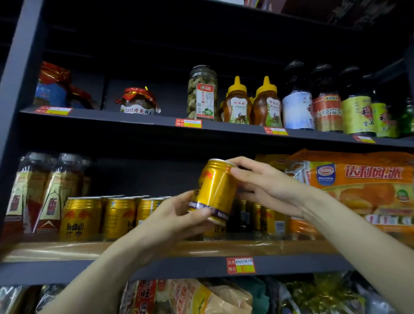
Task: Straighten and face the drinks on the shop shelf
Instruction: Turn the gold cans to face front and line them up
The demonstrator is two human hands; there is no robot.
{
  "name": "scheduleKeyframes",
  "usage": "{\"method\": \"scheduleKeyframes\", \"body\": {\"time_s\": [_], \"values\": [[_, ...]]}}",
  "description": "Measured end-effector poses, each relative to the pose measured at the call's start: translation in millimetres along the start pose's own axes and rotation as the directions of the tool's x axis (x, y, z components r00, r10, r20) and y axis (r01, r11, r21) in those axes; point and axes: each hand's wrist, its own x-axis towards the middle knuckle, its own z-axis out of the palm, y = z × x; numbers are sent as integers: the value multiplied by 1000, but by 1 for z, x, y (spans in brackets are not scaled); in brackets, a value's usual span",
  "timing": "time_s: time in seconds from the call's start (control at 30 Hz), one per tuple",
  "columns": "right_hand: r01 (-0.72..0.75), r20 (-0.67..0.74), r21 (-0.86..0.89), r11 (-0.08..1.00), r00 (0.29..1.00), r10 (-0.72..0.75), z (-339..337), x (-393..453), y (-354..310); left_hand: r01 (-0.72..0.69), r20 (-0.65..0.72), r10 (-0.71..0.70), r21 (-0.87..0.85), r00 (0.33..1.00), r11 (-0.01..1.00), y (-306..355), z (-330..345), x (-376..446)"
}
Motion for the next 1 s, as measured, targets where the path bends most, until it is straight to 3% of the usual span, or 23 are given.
{"method": "scheduleKeyframes", "body": {"time_s": [0.07, 0.13, 0.27, 0.33, 0.47, 0.57, 0.67, 0.77, 0.83, 0.93, 1.0], "values": [[16, 16, 71, 997, 1000, -17, -1, -2, 3, 30, 128, -14, -127, 992, 991, -1, -7, -4], [53, -37, 80, 995, 998, -50, 2, 0, 7, 28, 125, -13, -123, 992, 992, -3, -7, -3], [87, -209, 38, 995, 975, -77, 8, 6, 12, -23, -59, 31, 121, 998, 992, 0, 0, 5], [61, -245, 34, 998, 968, -51, 11, 7, 17, -37, -58, 52, 222, 997, 974, 2, 4, 4], [-51, -140, 75, 996, 988, 61, 17, 1, 28, -89, -76, 113, 264, 991, 960, -5, 4, 1], [-49, -167, 92, 995, 984, 64, 19, -3, 33, -107, -64, 135, 325, 989, 939, -8, 4, 3], [-55, -229, 275, 960, 966, 120, 16, 0, 33, -159, -39, 188, 384, 981, 910, -3, 2, 7], [-126, -228, 554, 823, 928, 296, 10, 2, 31, -155, -122, 283, 602, 951, 783, 0, -11, 11], [-137, -228, 601, 787, 915, 334, 6, 3, 31, -117, -179, 358, 735, 917, 668, 0, -18, 11], [-101, -254, 498, 861, 933, 256, 3, 3, 32, -83, -169, 402, 839, 900, 537, -1, -21, 12], [5, -305, 278, 961, 949, 83, 1, 1, 33, -44, -151, 375, 884, 914, 465, -4, -22, 15]]}}
